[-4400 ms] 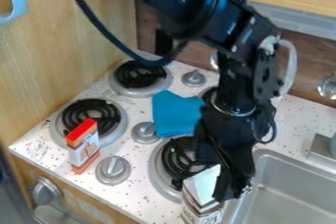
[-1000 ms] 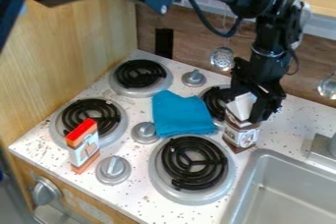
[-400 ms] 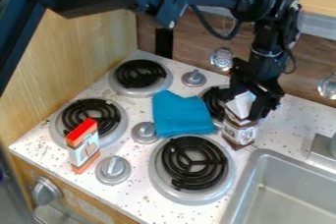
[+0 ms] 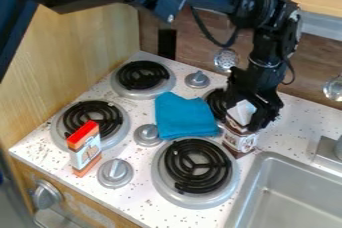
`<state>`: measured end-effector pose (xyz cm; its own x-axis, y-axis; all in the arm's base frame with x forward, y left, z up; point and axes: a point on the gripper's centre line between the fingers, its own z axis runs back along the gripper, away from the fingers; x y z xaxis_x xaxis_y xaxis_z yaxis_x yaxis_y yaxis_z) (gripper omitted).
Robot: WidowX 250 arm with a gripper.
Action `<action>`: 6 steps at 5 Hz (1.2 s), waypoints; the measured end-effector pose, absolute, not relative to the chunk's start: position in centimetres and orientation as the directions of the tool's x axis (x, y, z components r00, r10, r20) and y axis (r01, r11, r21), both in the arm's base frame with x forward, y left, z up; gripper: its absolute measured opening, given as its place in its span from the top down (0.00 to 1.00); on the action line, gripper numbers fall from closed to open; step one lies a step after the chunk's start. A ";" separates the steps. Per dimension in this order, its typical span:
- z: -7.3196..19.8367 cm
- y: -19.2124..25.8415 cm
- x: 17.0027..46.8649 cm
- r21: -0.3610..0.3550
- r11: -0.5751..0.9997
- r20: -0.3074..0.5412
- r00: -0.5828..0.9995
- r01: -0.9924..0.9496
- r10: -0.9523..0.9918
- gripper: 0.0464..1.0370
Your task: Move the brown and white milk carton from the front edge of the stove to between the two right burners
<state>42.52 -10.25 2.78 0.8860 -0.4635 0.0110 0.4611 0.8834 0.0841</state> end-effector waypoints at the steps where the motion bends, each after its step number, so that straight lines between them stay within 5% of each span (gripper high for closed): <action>1: 2.8 -10.2 42.2 0.087 0.887 0.024 0.889 0.453 -0.456 0.03; 2: 3.4 -9.9 41.4 0.094 0.888 0.037 0.890 0.449 -0.454 0.04; 4: 8.8 -9.0 39.3 0.137 0.900 0.183 0.883 0.413 -0.433 0.04; 6: 10.0 -6.2 33.8 0.207 0.899 0.151 0.895 0.387 -0.420 0.04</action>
